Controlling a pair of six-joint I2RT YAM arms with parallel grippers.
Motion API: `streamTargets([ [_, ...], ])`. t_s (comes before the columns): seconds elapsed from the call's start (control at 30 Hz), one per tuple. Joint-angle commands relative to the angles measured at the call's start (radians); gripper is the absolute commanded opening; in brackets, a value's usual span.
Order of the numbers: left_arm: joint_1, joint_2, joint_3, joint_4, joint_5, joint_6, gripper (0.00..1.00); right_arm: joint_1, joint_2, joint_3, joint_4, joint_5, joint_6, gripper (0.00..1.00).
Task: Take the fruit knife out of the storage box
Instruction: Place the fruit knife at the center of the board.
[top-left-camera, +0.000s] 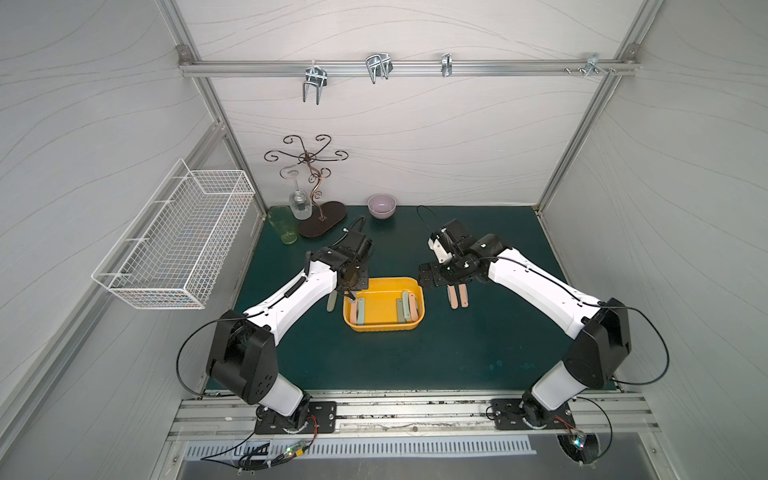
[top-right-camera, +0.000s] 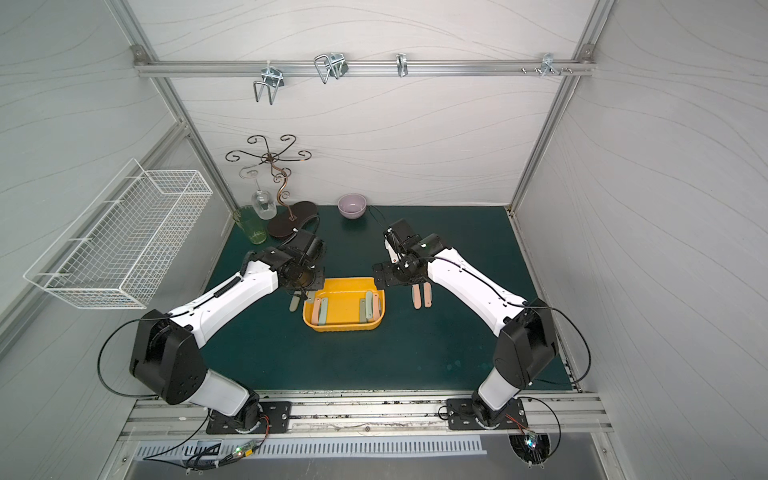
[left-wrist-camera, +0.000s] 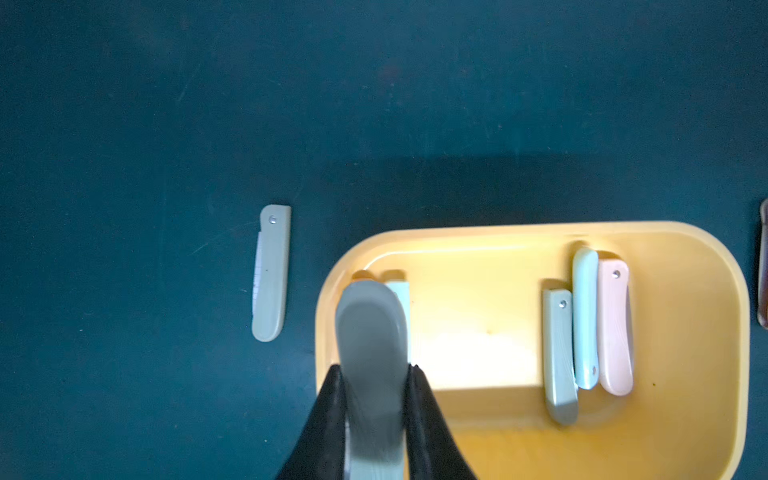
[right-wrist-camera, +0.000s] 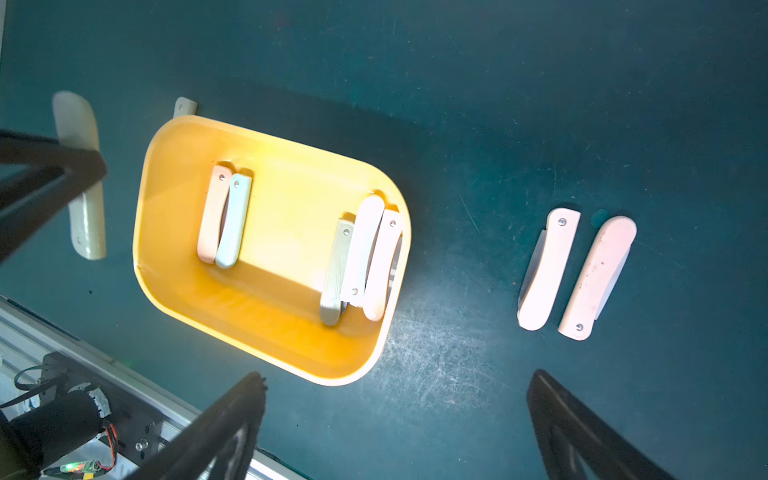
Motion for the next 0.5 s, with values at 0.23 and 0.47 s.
streamTargets([
  [0.23, 0.114, -0.036, -0.055, 0.088, -0.062, 0.164, 0.00, 0.053, -0.008, 0.045, -0.027, -0.003, -0.018, 0.99],
  [0.47, 0.233, 0.007, -0.073, 0.121, -0.035, 0.224, 0.00, 0.090, 0.018, 0.066, -0.030, -0.017, -0.018, 0.99],
])
